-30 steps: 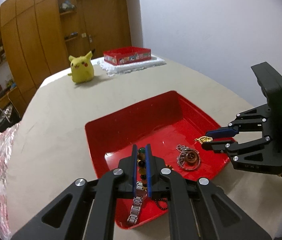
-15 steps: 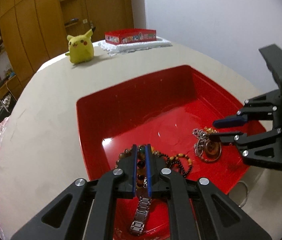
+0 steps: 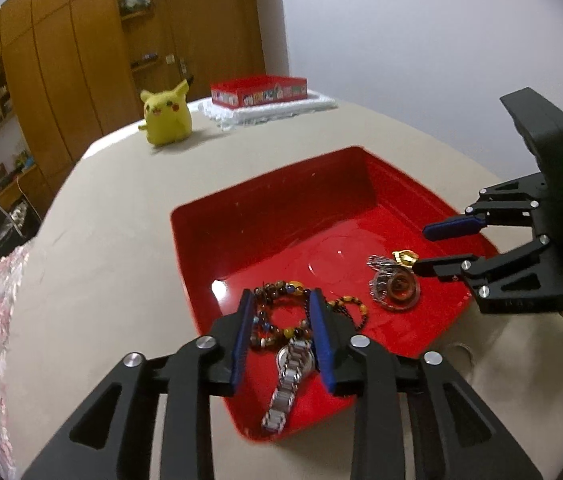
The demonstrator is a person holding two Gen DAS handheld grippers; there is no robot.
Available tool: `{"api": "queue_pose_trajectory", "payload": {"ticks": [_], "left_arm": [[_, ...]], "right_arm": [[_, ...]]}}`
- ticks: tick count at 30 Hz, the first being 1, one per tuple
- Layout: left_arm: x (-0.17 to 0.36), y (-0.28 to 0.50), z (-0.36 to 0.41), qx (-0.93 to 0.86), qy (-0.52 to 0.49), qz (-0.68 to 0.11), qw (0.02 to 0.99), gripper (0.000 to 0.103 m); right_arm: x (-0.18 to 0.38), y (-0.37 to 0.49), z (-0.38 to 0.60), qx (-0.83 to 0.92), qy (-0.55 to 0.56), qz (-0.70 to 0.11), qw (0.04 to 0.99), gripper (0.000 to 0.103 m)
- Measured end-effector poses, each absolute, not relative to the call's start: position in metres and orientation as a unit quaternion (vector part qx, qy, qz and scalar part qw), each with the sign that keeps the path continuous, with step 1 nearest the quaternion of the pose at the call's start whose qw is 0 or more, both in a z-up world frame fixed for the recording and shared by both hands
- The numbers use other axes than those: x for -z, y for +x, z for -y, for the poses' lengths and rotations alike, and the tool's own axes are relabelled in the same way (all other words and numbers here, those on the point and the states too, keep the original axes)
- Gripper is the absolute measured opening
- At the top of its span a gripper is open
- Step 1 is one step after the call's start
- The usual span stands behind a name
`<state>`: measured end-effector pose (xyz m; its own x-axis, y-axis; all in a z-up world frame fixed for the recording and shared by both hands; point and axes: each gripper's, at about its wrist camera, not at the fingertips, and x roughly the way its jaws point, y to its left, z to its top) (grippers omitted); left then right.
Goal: Organize jewelry
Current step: 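Carry the bracelet and pendant into the red box while both tools open to release them, then grasp the black braided cord with the left tool while the right tool moves to the small silver ring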
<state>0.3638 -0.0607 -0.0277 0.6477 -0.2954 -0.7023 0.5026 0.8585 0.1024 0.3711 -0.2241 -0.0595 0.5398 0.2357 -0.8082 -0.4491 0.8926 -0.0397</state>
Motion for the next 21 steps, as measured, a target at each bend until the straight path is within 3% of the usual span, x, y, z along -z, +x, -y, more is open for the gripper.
{"api": "queue_pose_trajectory", "payload": {"ticks": [12,21], "left_arm": [[0.018,0.249,0.057,0.268,0.170,-0.333,0.888,0.037],[0.067,0.213,0.058,0.282,0.160,-0.372,0.870,0.041]], "right_arm": [[0.030,0.278,0.251,-0.208,-0.064,-0.390,0.895,0.044],[0.072,0.235,0.264,-0.186,-0.024,-0.407,0.894,0.044]]}}
